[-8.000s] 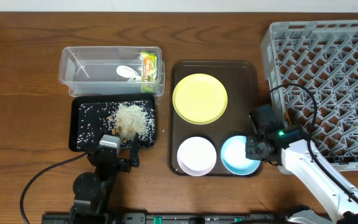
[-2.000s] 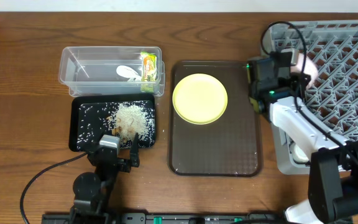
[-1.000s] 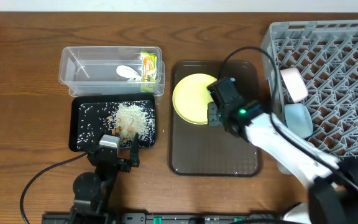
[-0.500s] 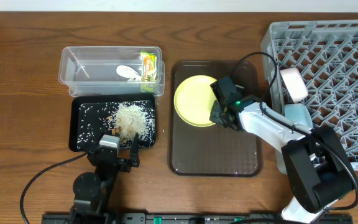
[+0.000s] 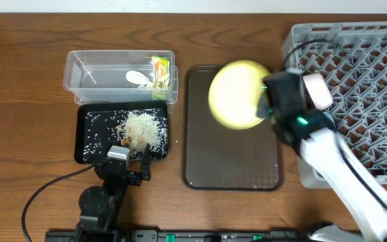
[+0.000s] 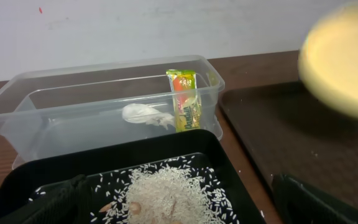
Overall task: Sort waste into correct bins and load items into the dishwasher rack
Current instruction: 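Lift the yellow plate and stand it upright in the dish rack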
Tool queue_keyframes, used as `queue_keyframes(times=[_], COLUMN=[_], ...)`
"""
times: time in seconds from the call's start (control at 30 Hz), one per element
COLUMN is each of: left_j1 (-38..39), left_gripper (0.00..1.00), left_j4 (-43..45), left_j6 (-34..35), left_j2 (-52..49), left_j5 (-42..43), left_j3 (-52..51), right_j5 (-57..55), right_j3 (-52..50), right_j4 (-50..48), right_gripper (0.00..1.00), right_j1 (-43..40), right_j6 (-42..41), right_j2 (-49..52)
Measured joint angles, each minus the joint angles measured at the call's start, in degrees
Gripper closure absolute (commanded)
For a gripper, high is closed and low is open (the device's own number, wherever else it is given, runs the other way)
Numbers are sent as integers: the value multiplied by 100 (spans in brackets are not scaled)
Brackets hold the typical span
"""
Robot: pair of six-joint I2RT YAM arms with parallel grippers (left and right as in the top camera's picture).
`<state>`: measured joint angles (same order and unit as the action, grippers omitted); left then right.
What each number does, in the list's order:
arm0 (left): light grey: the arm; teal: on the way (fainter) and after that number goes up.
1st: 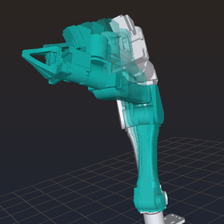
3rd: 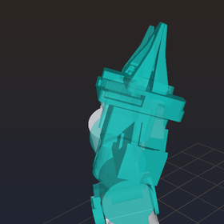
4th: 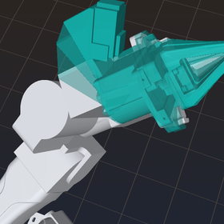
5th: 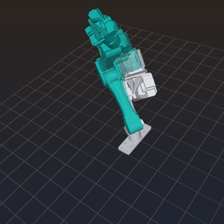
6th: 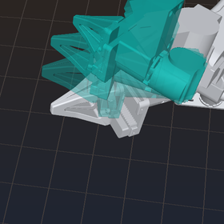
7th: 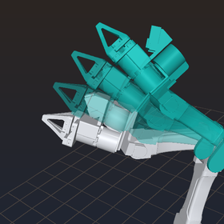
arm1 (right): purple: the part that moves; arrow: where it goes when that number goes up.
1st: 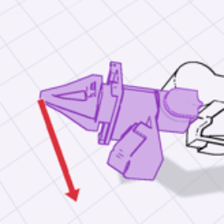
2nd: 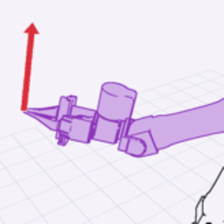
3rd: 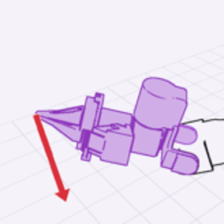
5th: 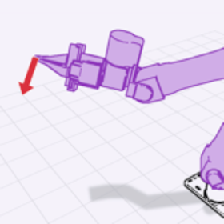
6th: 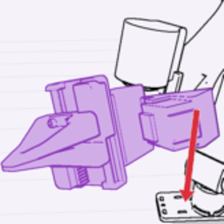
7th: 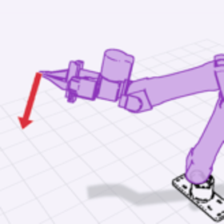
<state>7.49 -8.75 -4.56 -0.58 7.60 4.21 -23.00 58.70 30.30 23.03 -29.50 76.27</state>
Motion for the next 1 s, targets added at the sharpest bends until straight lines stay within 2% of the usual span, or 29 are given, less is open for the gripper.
queue_keyframes(times=[0.17,0.33,0.57,0.7,0.93,1.0], left_j1=[0,0,0,0,0,0], left_gripper=[6,6,6,6,6,6], left_j4=[0,0,0,0,0,0], left_j6=[0,0,0,0,0,0], left_j2=[-2,-2,0,0,-2,-2], left_j5=[2,0,0,0,0,2], left_j3=[0,0,0,0,0,0], right_j5=[-2050,-3167,-3720,-3840,-3849,-3825], right_j3=[15,17,15,15,15,15], right_j4=[-492,-979,-1582,-1644,-2124,-2181], right_gripper=[99,99,99,99,99,94], right_j1=[-103,-619,-1775,-2258,-2444,-2441], right_j6=[1235,2612,3777,4081,4535,4682], right_j2=[-1174,-1414,-1005,-549,361,557])
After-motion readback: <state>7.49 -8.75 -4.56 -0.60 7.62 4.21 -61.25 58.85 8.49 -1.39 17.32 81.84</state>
